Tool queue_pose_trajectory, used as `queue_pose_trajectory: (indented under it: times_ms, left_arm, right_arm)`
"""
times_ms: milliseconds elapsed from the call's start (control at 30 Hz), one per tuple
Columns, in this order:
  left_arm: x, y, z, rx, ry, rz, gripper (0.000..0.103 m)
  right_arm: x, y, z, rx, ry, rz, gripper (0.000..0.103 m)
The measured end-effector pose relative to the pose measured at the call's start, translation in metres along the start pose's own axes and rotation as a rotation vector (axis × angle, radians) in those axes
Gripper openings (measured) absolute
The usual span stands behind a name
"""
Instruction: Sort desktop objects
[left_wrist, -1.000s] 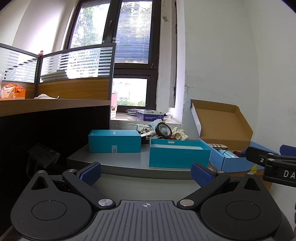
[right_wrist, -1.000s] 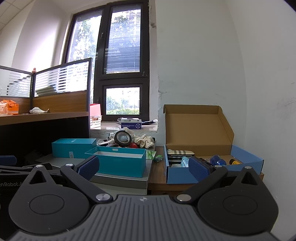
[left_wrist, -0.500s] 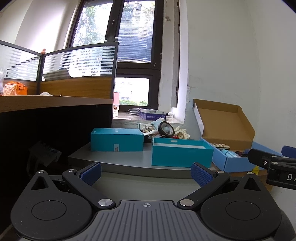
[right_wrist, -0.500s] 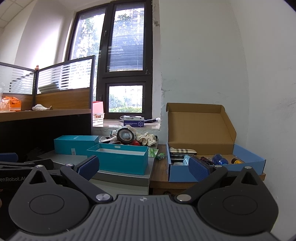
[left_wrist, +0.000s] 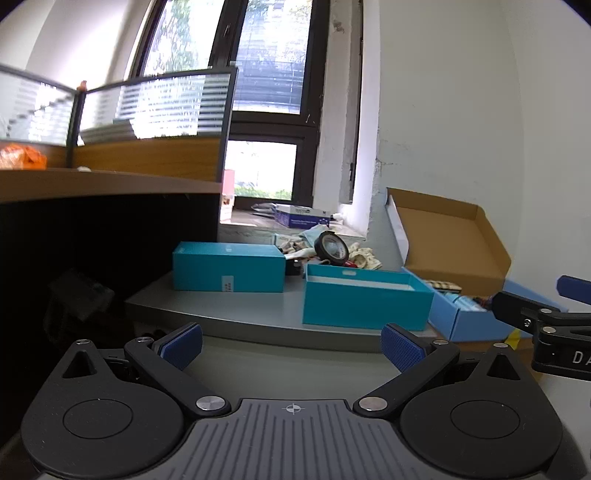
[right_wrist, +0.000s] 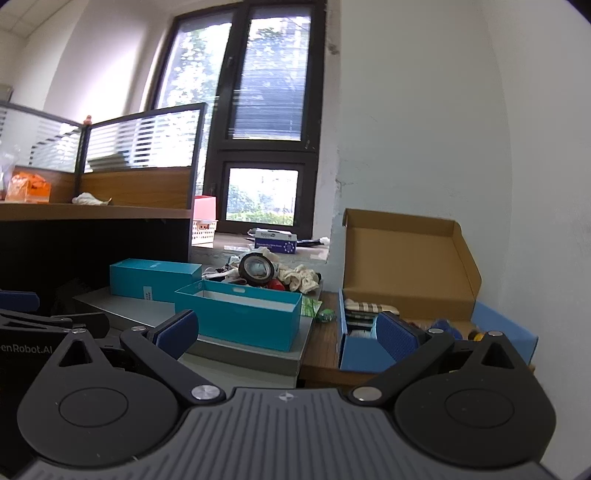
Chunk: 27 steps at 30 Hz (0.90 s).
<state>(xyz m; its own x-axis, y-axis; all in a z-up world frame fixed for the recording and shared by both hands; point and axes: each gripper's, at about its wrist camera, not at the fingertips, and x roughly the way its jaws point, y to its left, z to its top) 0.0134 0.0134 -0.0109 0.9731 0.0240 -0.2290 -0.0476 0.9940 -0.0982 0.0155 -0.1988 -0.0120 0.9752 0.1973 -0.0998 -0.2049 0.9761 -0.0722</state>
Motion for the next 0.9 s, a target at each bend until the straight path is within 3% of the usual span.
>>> queue_pose_trajectory:
  times_ms: [333,567,900]
  left_arm:
    - [0.045,0.016,0.032,-0.031,-0.004,-0.027,0.103]
    - [0.076,0.026,0.047,-0.034,-0.003,-0.020,0.103]
    - [0.117,0.029,0.049,-0.024,0.042,-0.037,0.103]
  right_arm:
    - [0.052,-0.012,0.045,-0.063,-0.045,-0.013,0.103]
    - [0.098,-0.037,0.079,0.014,-0.027,-0.003,0.103]
    - [0.196,-0.089,0.097,0.160,0.226,0.186,0.103]
